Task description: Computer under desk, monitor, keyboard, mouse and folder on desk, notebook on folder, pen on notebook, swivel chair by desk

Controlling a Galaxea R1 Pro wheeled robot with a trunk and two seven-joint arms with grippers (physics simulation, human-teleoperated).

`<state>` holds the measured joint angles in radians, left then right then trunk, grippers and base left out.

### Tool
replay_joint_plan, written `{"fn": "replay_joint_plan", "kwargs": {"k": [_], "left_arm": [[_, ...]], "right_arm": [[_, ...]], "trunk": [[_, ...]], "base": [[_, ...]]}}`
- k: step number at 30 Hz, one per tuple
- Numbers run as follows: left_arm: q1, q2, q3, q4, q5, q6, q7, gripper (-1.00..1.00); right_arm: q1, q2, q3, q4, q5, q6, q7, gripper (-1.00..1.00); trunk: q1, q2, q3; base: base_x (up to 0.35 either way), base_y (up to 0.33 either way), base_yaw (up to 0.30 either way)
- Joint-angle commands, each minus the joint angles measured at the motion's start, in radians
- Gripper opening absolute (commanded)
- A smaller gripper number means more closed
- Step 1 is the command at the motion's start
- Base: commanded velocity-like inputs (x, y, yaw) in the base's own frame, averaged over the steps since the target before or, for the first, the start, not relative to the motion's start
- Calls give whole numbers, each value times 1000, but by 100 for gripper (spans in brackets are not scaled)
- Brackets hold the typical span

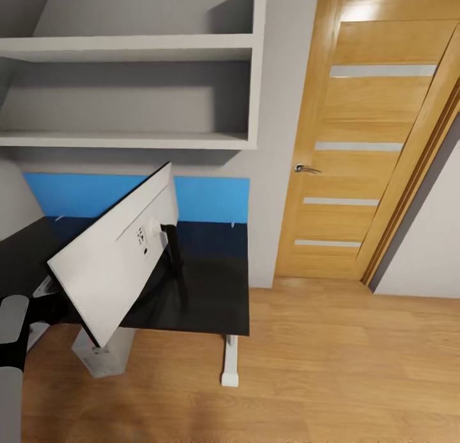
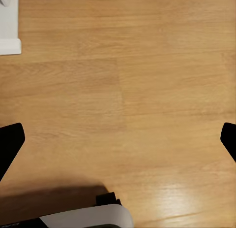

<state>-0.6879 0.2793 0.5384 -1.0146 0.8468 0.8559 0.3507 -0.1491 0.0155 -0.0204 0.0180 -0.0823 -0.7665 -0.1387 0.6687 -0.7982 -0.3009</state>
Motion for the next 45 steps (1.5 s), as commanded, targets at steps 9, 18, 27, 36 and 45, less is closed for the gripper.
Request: {"fn": "replay_joint_plan", "kwargs": {"k": [9,18,27,36,45], "left_arm": [[-1,0,0,-1,8,3,10,100],[-1,-2,0,3,6,2,10,100],[-1,-3,0,4,6,2,10,100],[-1,-5,-1,5,7,2,10,100],[-1,-4,-1,5,7,2,10,100]], "right_arm": [[-1,0,-1,2,-7,-5,4,100],[-1,0,-1,2,-7,-5,4,100],[-1,1,-1,2,-7,-7,4,100],[-1,1,-1,2,-7,-7,4,100],[-1,1,-1,2,-7,-6,4,100]], "trunk": [[0,-1,-1],[0,-1,3],[0,-1,13],[0,-1,23],[0,-1,33]], "base": [[-137,-89,0],[-18,-13,-79],[-1,-1,-167],[0,0,-174],[0,0,-170]]}}
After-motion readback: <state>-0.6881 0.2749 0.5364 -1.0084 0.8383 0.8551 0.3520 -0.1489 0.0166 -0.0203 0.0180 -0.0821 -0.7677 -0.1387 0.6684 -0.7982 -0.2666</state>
